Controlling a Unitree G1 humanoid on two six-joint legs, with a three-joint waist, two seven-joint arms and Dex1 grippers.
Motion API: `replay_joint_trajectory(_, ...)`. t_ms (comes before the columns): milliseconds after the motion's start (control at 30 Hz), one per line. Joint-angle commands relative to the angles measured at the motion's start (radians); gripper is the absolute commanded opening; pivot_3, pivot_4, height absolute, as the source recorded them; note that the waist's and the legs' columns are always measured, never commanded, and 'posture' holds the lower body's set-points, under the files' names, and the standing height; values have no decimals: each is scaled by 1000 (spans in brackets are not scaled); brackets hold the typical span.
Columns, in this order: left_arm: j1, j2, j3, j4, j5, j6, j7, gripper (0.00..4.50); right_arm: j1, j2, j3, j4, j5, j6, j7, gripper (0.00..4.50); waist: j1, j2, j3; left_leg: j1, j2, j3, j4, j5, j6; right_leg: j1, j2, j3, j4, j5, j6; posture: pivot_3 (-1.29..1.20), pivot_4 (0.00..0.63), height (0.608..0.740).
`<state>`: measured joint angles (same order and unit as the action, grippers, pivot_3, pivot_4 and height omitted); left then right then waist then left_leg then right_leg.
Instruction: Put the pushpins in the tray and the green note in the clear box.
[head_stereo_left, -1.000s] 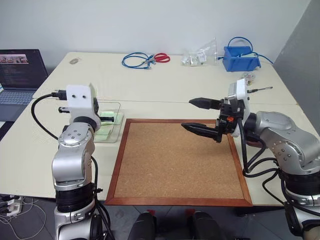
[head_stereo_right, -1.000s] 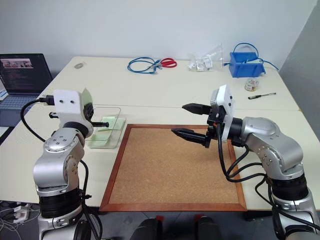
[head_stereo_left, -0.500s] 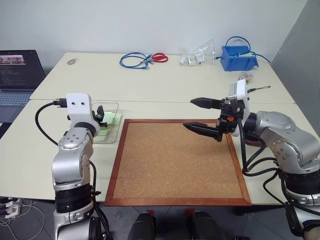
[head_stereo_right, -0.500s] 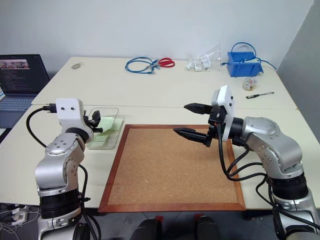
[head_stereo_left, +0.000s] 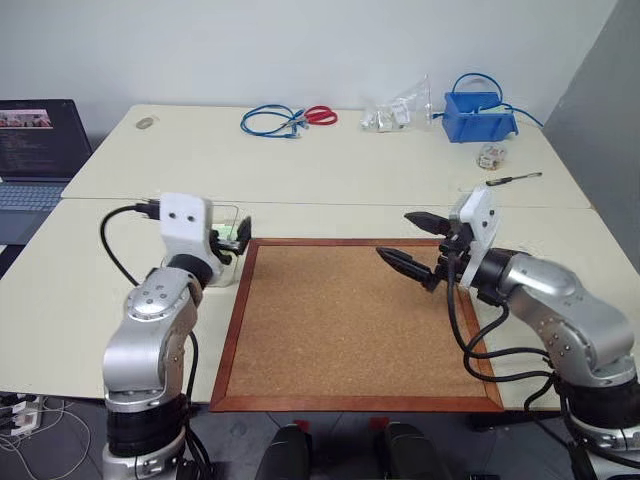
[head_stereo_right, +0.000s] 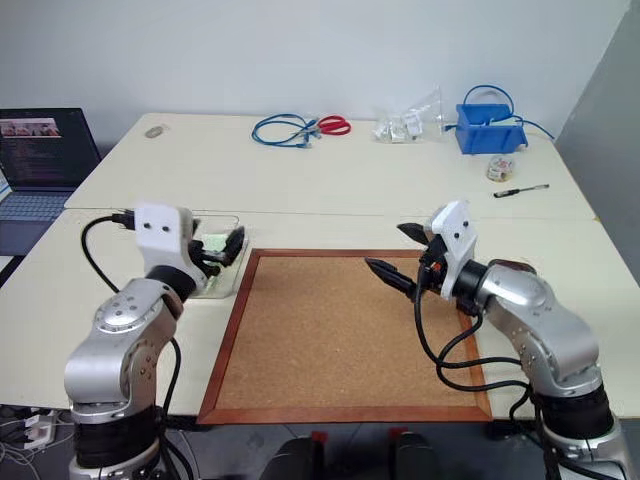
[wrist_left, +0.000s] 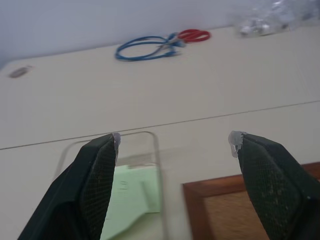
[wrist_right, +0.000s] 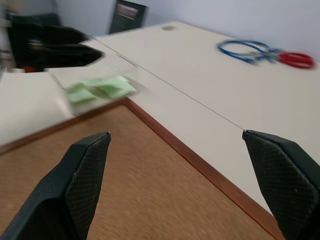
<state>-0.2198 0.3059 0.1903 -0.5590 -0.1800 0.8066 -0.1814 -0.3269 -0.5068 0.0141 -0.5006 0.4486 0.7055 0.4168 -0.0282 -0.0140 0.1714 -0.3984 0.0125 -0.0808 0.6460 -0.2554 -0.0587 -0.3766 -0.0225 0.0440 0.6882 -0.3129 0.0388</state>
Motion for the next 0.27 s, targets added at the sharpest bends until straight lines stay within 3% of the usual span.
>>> replay_joint_trajectory(33,147,-55,-101,-68,30,-83,30,3804,86,68,6,-51,-160,-12,-215,4500,-1,0,0,0,0,0,0,0,0,0,0,0,0,0,0,0,150,740)
replay_joint_trajectory(267,254,-102,-135,-70,54,-154,63,3804,174,167,47,-81,-252,-12,-318,4500,-2,0,0,0,1,1,0,0,0,-2,1,1,2,0,0,0,150,740)
